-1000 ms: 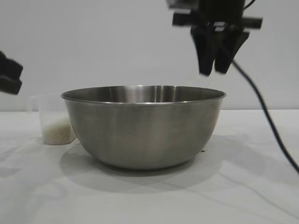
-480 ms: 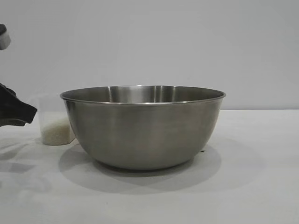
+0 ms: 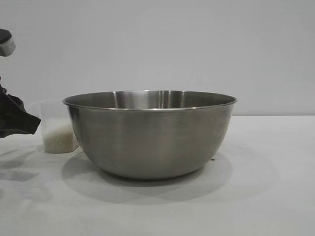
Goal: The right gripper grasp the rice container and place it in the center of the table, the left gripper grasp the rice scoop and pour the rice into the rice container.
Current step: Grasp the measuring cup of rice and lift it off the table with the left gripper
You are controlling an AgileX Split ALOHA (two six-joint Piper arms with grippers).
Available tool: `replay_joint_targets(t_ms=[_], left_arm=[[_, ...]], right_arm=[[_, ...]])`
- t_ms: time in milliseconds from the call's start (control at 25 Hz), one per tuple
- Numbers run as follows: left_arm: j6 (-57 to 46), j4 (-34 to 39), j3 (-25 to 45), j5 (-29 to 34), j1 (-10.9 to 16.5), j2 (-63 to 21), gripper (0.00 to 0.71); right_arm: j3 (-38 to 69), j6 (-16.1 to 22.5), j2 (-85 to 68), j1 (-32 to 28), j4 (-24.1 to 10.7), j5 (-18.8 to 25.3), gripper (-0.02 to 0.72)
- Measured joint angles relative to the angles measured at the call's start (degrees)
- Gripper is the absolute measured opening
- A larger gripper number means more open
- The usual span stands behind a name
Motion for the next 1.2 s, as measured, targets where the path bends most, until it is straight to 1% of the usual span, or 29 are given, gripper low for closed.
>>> replay_joint_targets(t_ms=[200,280,400,480,680,1200], left_arm=[[0.0,0.0,-1.6,-1.7,0.0,2.8,0.204],[0.0,0.0,-1.6,-2.8,0.0,3.3,0.204],[0.0,-0.4,-1.7,-3.0,0.0,3.4,0.204],[0.0,-1.2,-2.0,-3.0,0.0,3.4,0.204],[0.1,-1.5,-2.2,-3.0,0.0,3.4,0.204],[0.1,-1.9,-6.1,-3.1,0.0,5.0,0.204]], right_arm=[[2.7,-0.7,0.0,0.0,1.0,-0.3,0.251],[3.0,-1.1,0.0,0.0,1.1,-2.3,0.251],[4.7,-1.8,0.0,0.0,1.2,-6.5,0.251],[5.1,-2.0,0.0,0.0,1.3,-7.4,0.251],[5.3,-2.0,0.0,0.0,1.4,-7.9,0.251],[5.3,-2.0,0.0,0.0,1.4,-8.0,0.251]])
